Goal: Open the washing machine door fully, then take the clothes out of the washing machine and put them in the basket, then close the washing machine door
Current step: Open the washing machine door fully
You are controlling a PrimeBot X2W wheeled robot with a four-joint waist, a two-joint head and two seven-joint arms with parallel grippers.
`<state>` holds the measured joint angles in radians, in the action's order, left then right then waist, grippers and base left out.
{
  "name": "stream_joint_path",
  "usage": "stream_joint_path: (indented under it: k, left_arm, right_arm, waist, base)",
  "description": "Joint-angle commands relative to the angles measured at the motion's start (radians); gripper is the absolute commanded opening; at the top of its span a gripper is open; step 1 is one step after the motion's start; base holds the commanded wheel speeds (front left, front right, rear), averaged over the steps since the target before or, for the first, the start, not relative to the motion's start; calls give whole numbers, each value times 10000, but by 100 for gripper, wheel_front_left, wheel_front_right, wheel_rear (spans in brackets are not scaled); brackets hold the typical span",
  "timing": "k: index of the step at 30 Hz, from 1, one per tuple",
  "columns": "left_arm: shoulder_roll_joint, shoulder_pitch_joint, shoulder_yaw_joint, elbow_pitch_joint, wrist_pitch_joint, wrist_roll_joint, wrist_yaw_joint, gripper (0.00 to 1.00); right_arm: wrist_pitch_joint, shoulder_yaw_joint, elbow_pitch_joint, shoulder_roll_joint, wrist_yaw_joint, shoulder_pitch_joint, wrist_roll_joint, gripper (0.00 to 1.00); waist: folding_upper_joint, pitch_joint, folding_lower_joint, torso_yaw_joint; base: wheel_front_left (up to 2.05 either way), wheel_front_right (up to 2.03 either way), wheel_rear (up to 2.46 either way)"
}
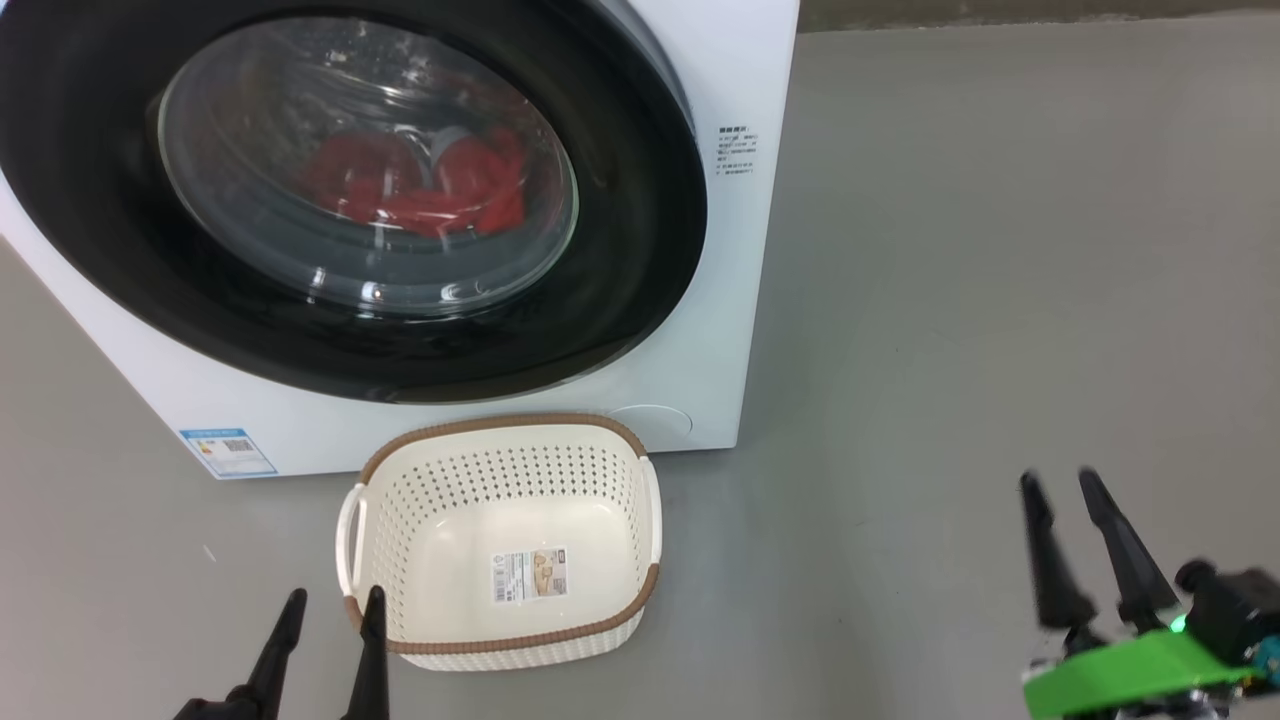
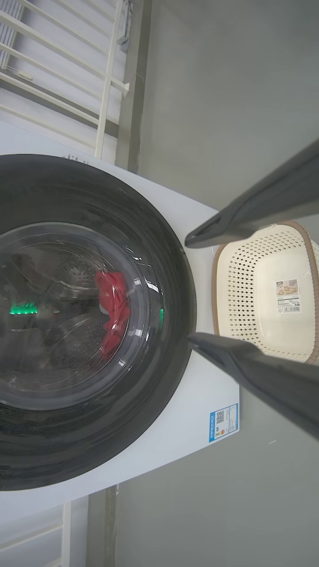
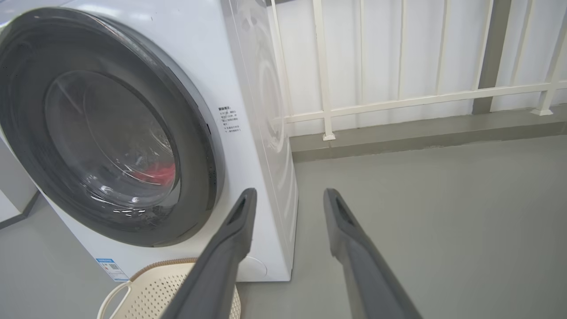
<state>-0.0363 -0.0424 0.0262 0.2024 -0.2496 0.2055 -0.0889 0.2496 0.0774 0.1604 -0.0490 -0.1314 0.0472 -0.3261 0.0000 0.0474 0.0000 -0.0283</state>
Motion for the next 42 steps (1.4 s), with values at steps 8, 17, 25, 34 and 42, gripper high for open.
stream_joint_path:
  k: [8,17,25,34,42]
  left_arm:
    - [-139,502,45,-399,-122,210,-50,100]
    - [-139,1221,-309,-415,-122,337,-142,100]
    - [-139,1789,-535,-420,-122,517,-203,100]
    - [-139,2308,-780,-295,-122,724,-257,100]
    - [-139,2656,-840,-141,-122,851,-296,100]
  right_arm:
    - [122,-615,-490,-34,7,-2272,-2154,0]
    - [122,-645,-706,-338,7,-5194,-4626,0]
    - [-106,-1608,142,-1373,7,-7299,-7332,0]
    - [-2136,-2509,1324,-2312,7,-9176,-10413,0]
    - [-4812,-3146,2702,-2663,7,-10438,-12081,0]
  waist:
    - [0,403,0,121]
    - [0,1241,0,746]
    - [0,1982,0,1393]
    - [0,2768,0,1902]
    - [0,3297,0,2197]
  base:
    - [0,0,0]
    - [0,0,0]
    - [0,0,0]
    - [0,0,0]
    - [0,0,0]
